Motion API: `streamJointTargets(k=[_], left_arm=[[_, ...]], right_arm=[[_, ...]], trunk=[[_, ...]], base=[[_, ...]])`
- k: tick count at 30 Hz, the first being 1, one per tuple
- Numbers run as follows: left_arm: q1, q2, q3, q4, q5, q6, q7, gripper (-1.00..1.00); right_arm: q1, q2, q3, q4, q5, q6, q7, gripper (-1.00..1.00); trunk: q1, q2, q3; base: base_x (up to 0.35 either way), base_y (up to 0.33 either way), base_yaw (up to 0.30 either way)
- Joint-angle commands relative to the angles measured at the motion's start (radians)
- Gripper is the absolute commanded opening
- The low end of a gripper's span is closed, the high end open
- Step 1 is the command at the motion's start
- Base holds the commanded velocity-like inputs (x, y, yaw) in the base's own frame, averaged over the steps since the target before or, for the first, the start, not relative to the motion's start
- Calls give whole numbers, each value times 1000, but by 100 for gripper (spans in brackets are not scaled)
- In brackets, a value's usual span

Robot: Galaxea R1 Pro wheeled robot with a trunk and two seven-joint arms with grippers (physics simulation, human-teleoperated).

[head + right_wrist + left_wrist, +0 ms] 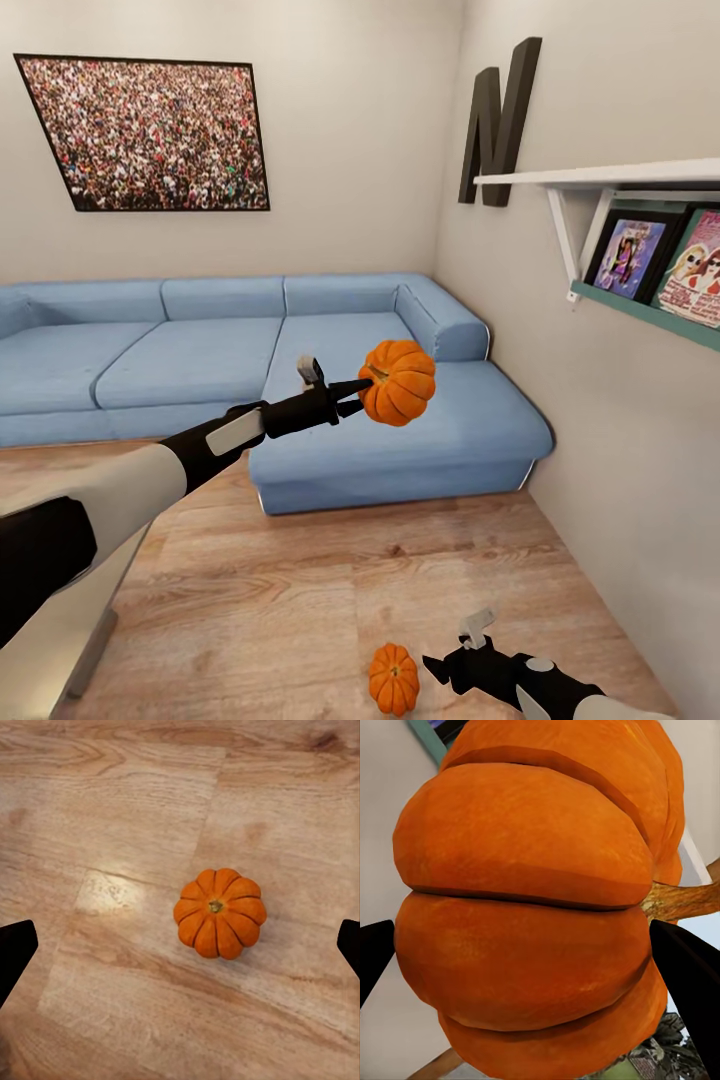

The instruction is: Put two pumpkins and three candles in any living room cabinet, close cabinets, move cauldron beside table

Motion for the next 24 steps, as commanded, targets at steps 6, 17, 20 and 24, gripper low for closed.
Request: streamJointTargets(k=[6,17,20,24], left_arm=[[-1,0,1,0,0,0,1,-100],[-1,-2,1,-1,0,0,1,-100],[-1,-7,1,0,0,0,1,-100],[-1,-7,1,0,0,0,1,-100]], right_arm=[[0,-1,-2,0,0,-1,1,100],[-6,-10,-8,-20,-8,49,139,100],[-33,-11,-13,-31,-29,156,286,100],[-69,-13,-31,-30,-111,185,321,100]], trunk=[[23,-42,-19],[65,-119,-53],[77,-140,-63],[92,-168,-75]], base=[[0,0,0],[0,0,0],[0,0,0],[0,0,0]])
